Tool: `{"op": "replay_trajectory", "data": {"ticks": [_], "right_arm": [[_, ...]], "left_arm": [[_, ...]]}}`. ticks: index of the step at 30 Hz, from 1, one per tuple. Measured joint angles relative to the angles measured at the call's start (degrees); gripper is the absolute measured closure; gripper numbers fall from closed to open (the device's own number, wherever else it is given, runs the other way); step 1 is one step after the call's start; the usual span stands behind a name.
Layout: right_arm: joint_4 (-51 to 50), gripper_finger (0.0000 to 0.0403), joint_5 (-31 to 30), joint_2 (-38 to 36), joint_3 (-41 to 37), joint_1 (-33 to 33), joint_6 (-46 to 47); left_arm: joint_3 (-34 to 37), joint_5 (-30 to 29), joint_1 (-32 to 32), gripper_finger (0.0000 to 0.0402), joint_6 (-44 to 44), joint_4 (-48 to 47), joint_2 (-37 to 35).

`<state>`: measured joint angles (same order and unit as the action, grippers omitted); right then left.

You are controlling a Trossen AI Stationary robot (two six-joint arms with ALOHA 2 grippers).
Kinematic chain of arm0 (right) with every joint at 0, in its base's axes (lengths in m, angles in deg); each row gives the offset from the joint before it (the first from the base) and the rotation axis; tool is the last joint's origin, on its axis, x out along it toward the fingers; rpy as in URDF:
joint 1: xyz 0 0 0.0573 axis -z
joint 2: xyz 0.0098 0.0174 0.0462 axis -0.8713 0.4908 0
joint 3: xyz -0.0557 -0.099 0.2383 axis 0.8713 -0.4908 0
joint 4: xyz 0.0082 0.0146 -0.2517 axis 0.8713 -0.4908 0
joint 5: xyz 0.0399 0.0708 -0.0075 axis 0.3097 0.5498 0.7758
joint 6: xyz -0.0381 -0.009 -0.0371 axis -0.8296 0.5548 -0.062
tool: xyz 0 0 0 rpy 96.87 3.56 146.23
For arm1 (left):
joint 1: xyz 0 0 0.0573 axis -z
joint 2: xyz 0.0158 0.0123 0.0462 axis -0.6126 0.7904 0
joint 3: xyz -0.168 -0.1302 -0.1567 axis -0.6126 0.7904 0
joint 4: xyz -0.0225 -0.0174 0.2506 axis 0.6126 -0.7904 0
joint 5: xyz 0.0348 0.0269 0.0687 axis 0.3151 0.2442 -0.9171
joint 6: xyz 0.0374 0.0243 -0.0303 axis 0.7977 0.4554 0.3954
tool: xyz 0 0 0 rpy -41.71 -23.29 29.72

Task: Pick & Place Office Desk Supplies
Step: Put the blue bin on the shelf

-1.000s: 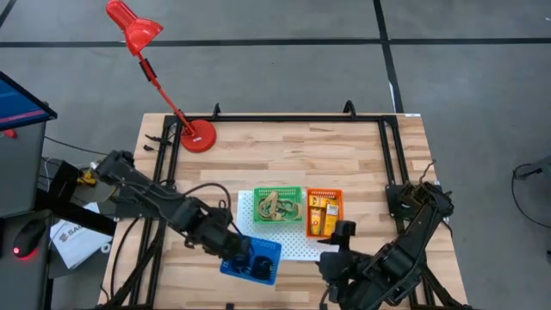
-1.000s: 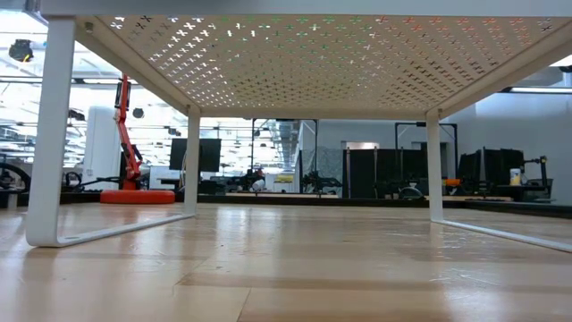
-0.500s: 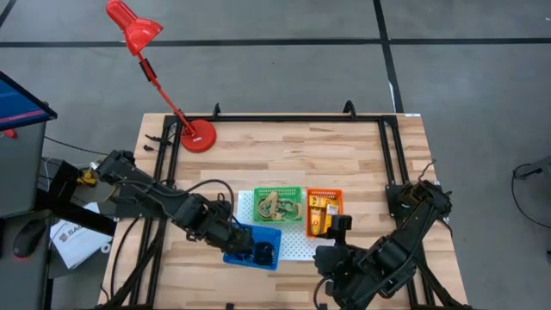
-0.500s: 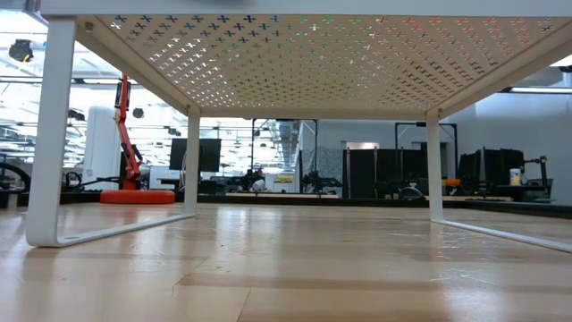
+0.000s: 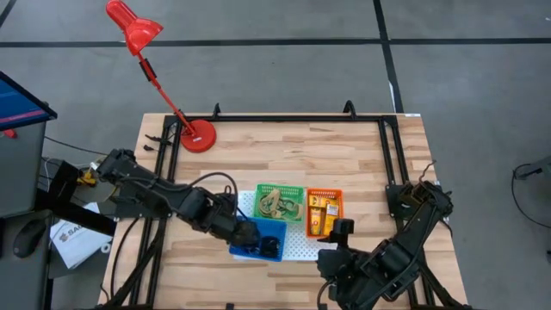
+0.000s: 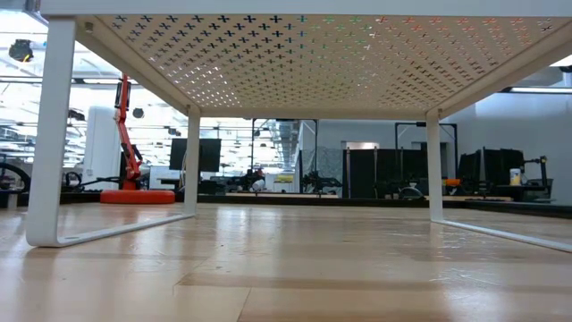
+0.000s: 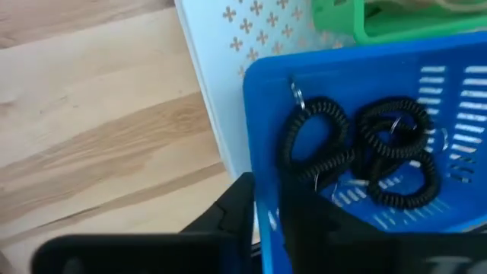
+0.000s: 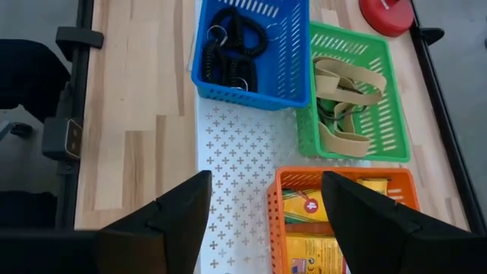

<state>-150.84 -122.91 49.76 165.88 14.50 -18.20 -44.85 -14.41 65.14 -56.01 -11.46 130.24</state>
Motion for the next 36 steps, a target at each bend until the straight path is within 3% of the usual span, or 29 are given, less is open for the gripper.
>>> {"op": "replay_trajectory", "data": {"ticks": [7, 13, 23, 28, 36], "right_arm": [[0.0, 0.0158, 0.47, 0.0, 0.0, -0.31, 0.42], [0.0, 0.0158, 0.55, 0.0, 0.0, -1.2, 1.34], [0.0, 0.0158, 0.51, 0.0, 0.04, -1.18, 3.53], [0.0, 0.0158, 0.64, 0.0, 0.04, -1.87, 5.46], [0.04, 0.0158, 0.85, 0.0, 0.04, -3.41, 6.49]], "left_arm": [[0.02, 2.26, 1.56, 0.0298, 1.48, 1.03, -0.02], [0.02, 2.64, 6.28, 0.0273, 3.63, 3.6, -0.02], [0.04, -5.56, 9.82, 0.027, 3.01, 4.37, -0.04], [0.04, -4.65, 9.25, 0.0291, 3.02, 0.42, -0.04], [0.04, -3.86, 9.36, 0.0367, 4.19, -2.2, -0.04]]}}
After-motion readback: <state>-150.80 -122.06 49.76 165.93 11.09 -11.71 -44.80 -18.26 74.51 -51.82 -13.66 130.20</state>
